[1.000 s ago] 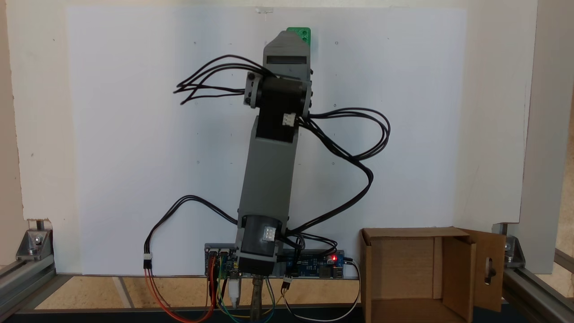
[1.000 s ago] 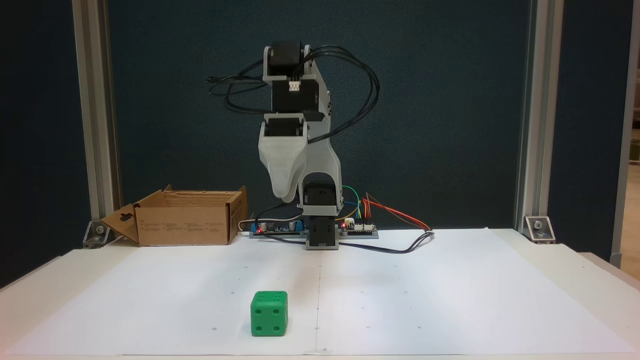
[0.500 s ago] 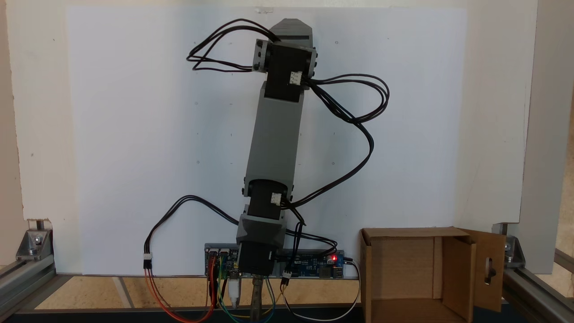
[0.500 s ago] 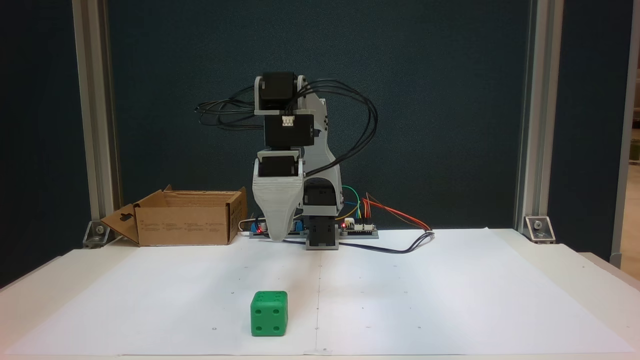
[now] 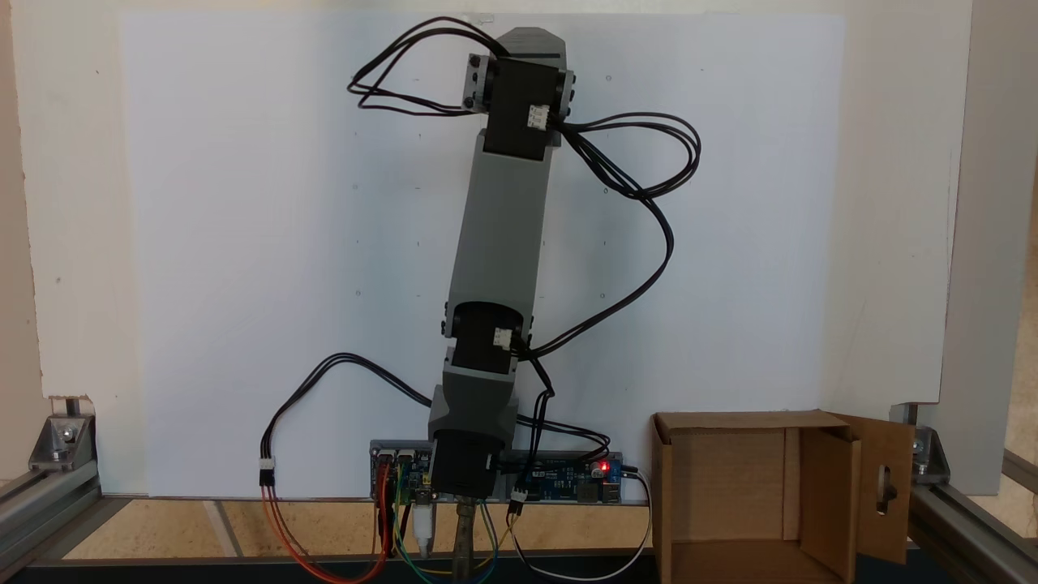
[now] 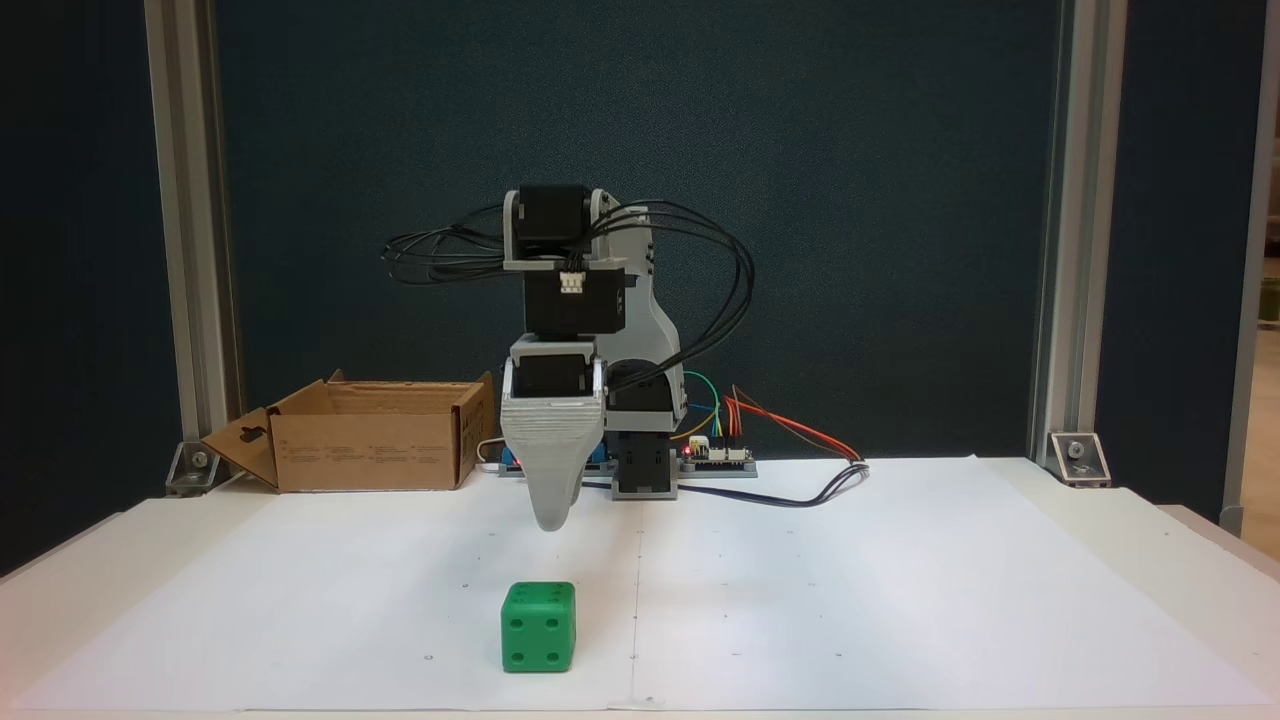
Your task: Grasp a green dice and put it in the bin.
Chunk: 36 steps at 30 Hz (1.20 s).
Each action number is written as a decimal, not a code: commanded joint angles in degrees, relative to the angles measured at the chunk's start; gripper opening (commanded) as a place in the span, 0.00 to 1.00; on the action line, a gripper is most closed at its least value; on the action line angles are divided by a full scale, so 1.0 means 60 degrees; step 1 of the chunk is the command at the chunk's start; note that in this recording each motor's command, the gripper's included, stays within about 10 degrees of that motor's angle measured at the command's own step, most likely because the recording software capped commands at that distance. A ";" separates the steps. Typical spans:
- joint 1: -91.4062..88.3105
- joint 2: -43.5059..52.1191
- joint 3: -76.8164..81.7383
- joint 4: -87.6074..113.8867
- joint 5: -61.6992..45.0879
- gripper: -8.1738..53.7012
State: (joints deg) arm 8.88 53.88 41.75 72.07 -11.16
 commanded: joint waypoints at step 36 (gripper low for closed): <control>0.0029 -0.1128 -0.0513 -0.1230 0.1055 0.87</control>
State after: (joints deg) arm 9.05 46.58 41.75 65.83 -6.68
